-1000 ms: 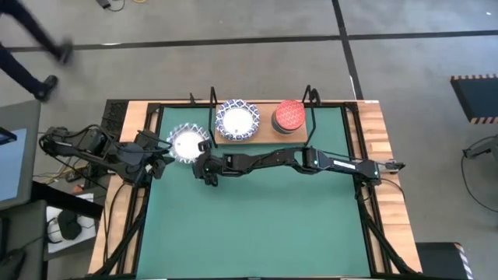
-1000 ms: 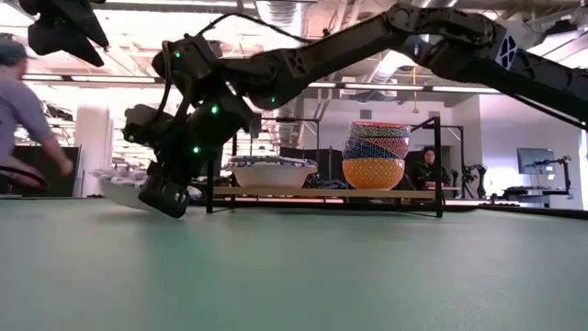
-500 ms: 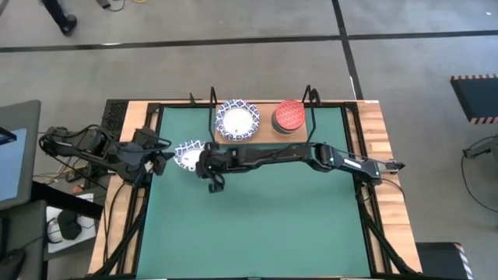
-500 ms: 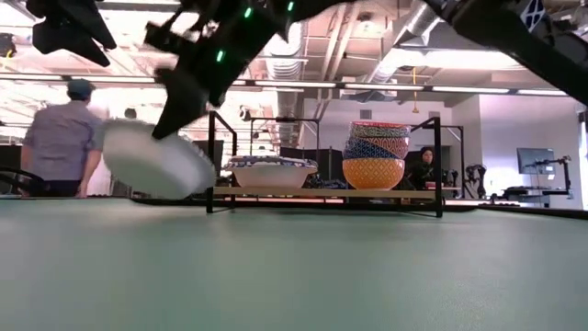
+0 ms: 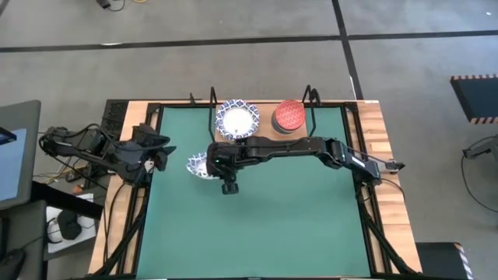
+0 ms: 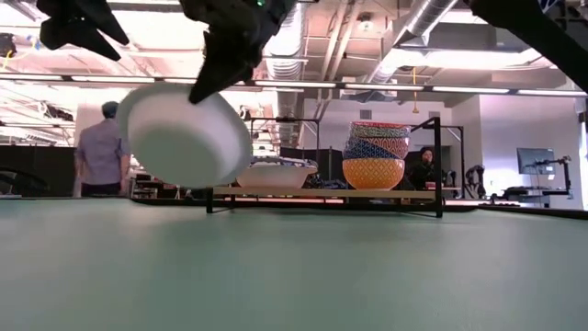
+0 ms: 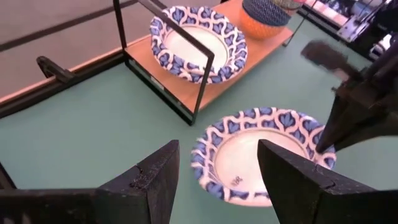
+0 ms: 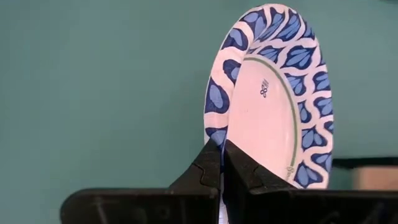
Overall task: Place and stack bowls onto a shelf
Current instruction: Stack the white and blue paper bowl on top of the white and blue paper bowl on the shelf
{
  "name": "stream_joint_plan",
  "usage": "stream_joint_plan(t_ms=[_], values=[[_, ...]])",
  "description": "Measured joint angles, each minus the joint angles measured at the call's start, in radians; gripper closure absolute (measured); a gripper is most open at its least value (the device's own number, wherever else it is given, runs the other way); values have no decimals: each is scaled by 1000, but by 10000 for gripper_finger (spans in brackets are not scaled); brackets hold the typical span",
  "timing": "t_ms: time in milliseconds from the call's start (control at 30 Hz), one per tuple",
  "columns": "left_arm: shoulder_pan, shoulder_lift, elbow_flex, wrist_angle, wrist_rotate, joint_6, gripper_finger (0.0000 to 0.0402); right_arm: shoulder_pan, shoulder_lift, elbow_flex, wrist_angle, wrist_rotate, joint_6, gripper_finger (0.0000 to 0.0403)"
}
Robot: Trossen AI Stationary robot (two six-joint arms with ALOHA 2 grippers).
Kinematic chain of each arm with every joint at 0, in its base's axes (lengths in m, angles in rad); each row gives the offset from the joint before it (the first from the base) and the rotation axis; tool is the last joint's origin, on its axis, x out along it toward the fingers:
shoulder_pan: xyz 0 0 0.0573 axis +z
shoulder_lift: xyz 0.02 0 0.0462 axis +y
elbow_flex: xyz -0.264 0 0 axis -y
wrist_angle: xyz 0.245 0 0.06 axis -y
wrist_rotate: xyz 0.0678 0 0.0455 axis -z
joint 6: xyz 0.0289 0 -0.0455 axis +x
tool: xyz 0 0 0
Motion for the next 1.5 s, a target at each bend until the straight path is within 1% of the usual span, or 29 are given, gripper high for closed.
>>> stream_joint_plan(t_ms=[67, 200, 333, 533, 667, 700, 800, 867, 933, 1033, 1133, 1200, 1267, 1333, 1500], values=[[0, 0, 0, 6, -5, -3, 200, 0, -9, -3, -40, -38, -5, 381], [0, 5, 0, 21, -19, -7, 200, 3, -26, 0, -66, -111, -10, 381], [0, 9, 0, 25, -27, -6, 200, 7, -29, 0, -103, -119, -14, 381], [0, 11, 0, 24, -48, 1, 200, -19, -29, -13, -151, -125, -22, 381], [0, 11, 0, 24, -51, 1, 200, -39, -61, -70, -180, -218, -17, 381], [0, 12, 0, 24, -51, 1, 200, -39, -79, -81, -183, -222, -15, 381], [0, 13, 0, 23, -52, 1, 200, -46, -163, -129, -186, -210, -16, 381], [0, 13, 0, 24, -61, 3, 200, -55, -209, -177, -168, -177, -12, 381], [0, 13, 0, 23, -75, 4, 200, -70, -257, -254, -140, -133, 9, 381], [0, 13, 0, 24, -85, 3, 200, -89, -341, -411, -41, -79, 57, 381], [0, 13, -3, 28, -88, 1, 200, -96, -432, -564, 79, 26, 84, 381], [0, 12, -19, 54, -86, 2, 200, -96, -473, -631, 151, 73, 90, 381], [0, 13, -32, 75, -79, 1, 200, -88, -506, -664, 212, 93, 90, 381], [0, 13, -40, 84, -69, 2, 200, -83, -538, -667, 238, 100, 80, 381], [0, 26, -40, 107, -57, 1, 200, -75, -609, -663, 322, 50, 37, 381]])
